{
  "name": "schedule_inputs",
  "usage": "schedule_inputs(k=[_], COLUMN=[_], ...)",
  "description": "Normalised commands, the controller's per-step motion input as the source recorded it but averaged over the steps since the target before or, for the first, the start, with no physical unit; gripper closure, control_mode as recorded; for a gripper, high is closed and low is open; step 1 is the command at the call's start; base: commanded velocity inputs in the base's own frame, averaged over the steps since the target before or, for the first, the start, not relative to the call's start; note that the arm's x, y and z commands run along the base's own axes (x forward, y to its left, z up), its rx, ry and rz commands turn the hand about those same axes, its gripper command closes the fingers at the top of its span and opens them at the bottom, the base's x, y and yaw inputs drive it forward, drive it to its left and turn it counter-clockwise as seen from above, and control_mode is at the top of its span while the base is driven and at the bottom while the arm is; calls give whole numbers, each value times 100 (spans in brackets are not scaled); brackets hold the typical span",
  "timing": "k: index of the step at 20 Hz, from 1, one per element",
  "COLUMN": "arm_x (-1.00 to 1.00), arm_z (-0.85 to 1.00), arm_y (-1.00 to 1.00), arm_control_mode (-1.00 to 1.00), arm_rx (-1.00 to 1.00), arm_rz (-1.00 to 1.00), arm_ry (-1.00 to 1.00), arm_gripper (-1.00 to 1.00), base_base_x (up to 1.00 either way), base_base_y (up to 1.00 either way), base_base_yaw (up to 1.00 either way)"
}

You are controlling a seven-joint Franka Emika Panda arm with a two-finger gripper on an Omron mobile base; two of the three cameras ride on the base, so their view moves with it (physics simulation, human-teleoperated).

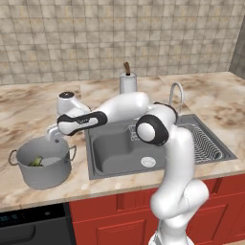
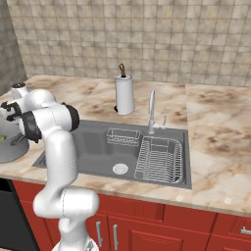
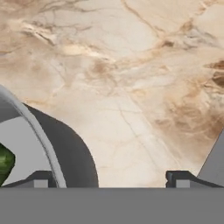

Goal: Dump the broccoli from the pot into the sink. Then turn on the water and wash the broccoli. Then turn off the water and put the broccoli back in the pot.

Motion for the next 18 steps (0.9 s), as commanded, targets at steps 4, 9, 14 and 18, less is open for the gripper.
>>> schedule_inputs(k=[4, 9, 14, 18], arm_x=[-12, -14, -31, -69], arm_z=[-31, -54, -62, -25], arm_y=[28, 5, -4, -33], arm_control_mode=[-100, -100, -100, -100], arm_rx=[-5, 0, 0, 7], arm_rz=[-7, -7, -3, -12], arm_ry=[0, 0, 0, 0], arm_gripper=[100, 100, 100, 100], base_base_x=[0, 0, 0, 0], base_base_y=[0, 0, 0, 0], base_base_yaw=[0, 0, 0, 0])
